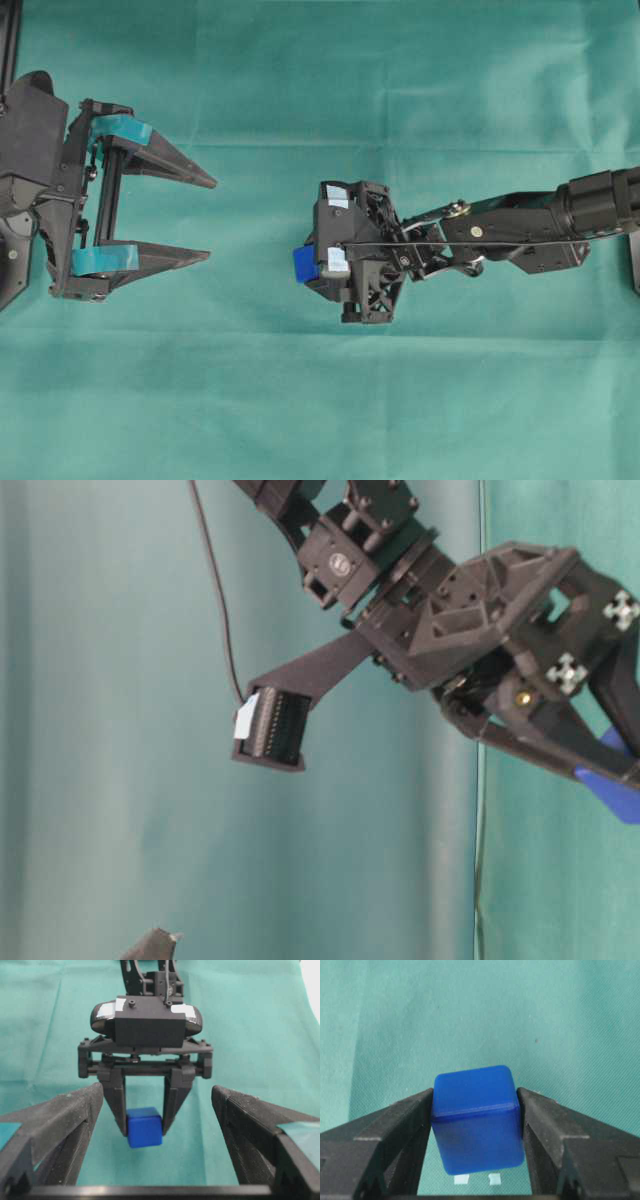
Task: Handover the blue block to the right arm after grasping it with the left arm, then place it in the designated position.
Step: 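Open the right gripper to release the cube and lift away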
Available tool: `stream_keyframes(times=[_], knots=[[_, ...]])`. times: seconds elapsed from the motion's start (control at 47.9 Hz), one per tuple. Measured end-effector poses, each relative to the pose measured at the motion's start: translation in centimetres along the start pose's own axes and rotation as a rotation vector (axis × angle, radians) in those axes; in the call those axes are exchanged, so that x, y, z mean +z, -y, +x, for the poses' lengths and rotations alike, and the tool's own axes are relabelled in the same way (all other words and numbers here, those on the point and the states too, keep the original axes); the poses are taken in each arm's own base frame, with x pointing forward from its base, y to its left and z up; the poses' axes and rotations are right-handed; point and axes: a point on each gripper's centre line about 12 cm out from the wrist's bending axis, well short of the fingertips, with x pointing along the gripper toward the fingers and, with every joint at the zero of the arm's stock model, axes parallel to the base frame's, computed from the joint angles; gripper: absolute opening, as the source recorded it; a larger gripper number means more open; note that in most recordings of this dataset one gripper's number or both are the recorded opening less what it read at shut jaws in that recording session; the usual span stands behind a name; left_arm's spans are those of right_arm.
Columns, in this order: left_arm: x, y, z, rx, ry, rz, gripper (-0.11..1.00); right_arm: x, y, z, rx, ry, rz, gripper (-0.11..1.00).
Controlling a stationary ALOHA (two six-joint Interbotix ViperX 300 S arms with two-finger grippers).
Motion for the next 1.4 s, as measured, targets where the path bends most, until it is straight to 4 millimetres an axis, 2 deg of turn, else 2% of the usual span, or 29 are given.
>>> stream_keyframes(times=[0.084,0.146,0.313,0.606,0.982,1.4], knots=[[0.0,0.0,0.0,0.000,0.002,0.000,1.00,0.3,0.1,0.0,-0.012,-0.004,0.011,0.86],[0.0,0.0,0.0,0.000,0.002,0.000,1.00,0.5,0.1,0.0,-0.022,-0.009,0.020,0.93],[0.0,0.0,0.0,0.000,0.000,0.002,1.00,0.6,0.4,-0.1,-0.049,-0.028,0.030,0.89],[0.0,0.0,0.0,0.000,0.000,0.000,1.00,1.8,0.3,-1.5,-0.056,-0.003,0.034,0.89],[0.0,0.0,0.0,0.000,-0.002,0.000,1.00,5.2,0.4,-6.9,-0.104,0.066,0.036,0.89],[0.0,0.0,0.0,0.000,-0.002,0.000,1.00,7.6,0.6,-12.5,-0.146,0.134,0.041,0.89]])
